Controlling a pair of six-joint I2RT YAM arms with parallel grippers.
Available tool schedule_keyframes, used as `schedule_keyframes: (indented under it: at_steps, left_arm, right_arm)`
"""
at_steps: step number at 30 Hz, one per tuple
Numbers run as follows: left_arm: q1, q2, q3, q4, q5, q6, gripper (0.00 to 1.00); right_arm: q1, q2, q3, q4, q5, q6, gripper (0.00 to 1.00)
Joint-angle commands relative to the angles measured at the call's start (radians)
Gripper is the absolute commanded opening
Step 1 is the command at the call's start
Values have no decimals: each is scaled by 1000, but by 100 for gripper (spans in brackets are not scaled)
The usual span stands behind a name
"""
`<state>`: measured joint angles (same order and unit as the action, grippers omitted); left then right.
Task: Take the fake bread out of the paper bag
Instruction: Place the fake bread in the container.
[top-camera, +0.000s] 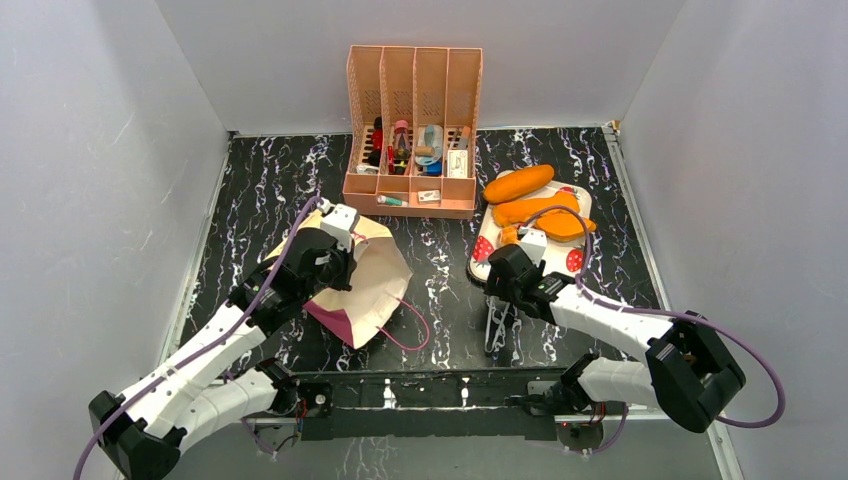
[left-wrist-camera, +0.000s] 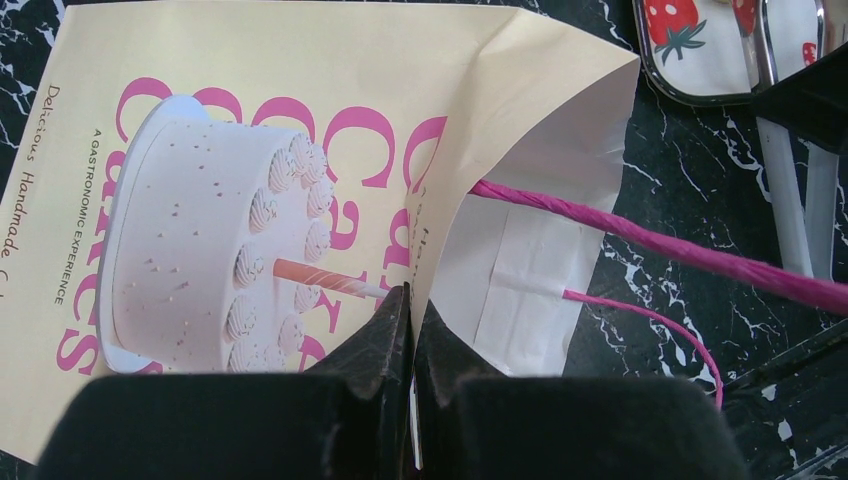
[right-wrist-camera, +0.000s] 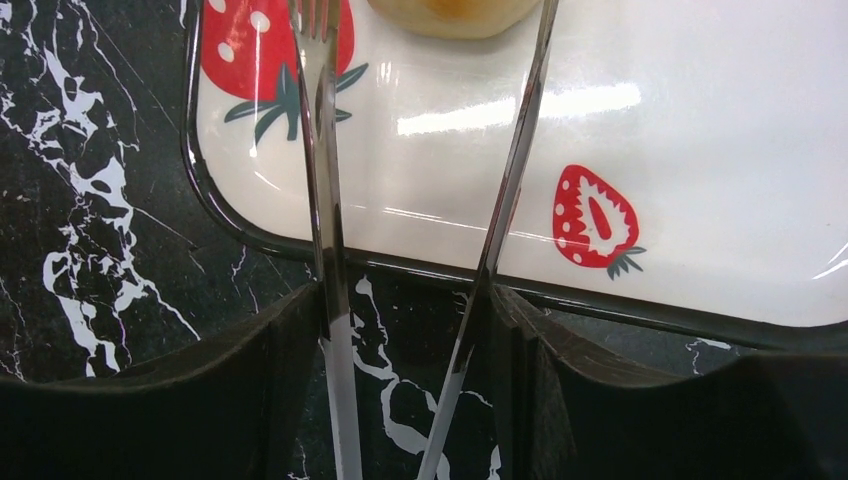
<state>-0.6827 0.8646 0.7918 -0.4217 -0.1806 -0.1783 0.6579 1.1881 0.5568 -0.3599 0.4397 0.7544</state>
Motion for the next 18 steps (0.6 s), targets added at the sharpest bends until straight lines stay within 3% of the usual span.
schedule_keyframes:
  at_steps: [1,18]
  left_arm:
    - [3,-33,10,20,20,6,0]
    - [3,-65,10,3,20,13,0]
  right_arm:
    - [-5,-14,-30,59,-24,32,58]
    - [4,-134,-117,31,-126,111,55]
